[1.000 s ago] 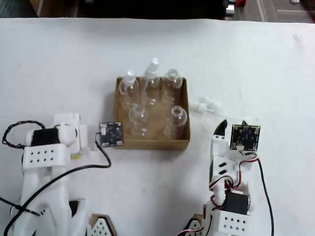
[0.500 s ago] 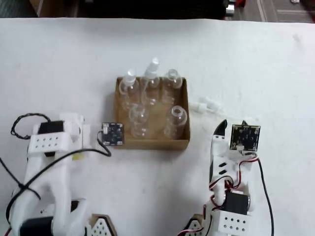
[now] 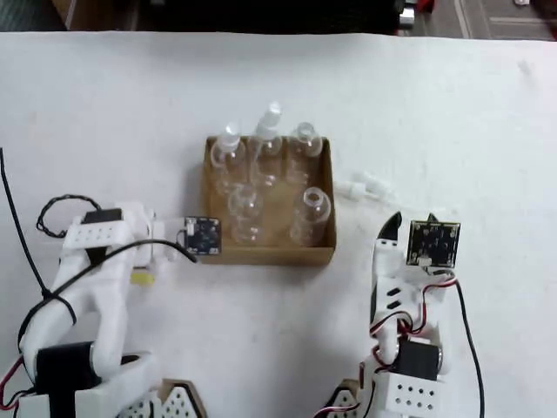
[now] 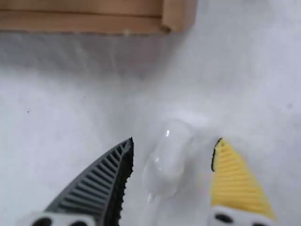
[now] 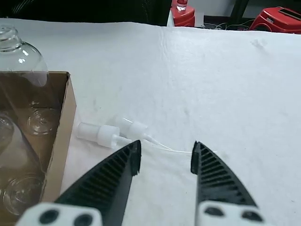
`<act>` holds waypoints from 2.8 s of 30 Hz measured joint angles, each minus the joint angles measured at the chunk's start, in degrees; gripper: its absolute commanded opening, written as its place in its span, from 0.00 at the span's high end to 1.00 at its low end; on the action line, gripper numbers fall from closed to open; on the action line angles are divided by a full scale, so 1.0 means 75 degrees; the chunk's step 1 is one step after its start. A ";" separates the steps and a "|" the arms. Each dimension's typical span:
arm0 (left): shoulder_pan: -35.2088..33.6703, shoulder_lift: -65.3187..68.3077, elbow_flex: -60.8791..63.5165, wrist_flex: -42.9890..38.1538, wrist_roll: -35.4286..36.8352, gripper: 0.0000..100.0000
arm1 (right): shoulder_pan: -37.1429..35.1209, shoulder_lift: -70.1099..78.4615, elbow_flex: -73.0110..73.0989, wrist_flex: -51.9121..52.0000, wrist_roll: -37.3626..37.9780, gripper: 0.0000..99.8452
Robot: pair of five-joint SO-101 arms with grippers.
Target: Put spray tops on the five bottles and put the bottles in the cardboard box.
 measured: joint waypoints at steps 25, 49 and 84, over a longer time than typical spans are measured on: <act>0.0164 -0.1008 -0.0445 0.0832 0.1078 0.94 | 0.0000 0.0000 0.0000 0.0000 0.0000 0.84; 0.0598 -0.3106 -0.0856 0.1887 0.4841 0.98 | 0.0000 0.0000 0.0000 0.0000 0.0000 0.84; 0.0387 0.3938 -0.6588 0.4290 1.2355 0.80 | 0.0000 0.0000 0.0000 0.0000 0.0000 0.84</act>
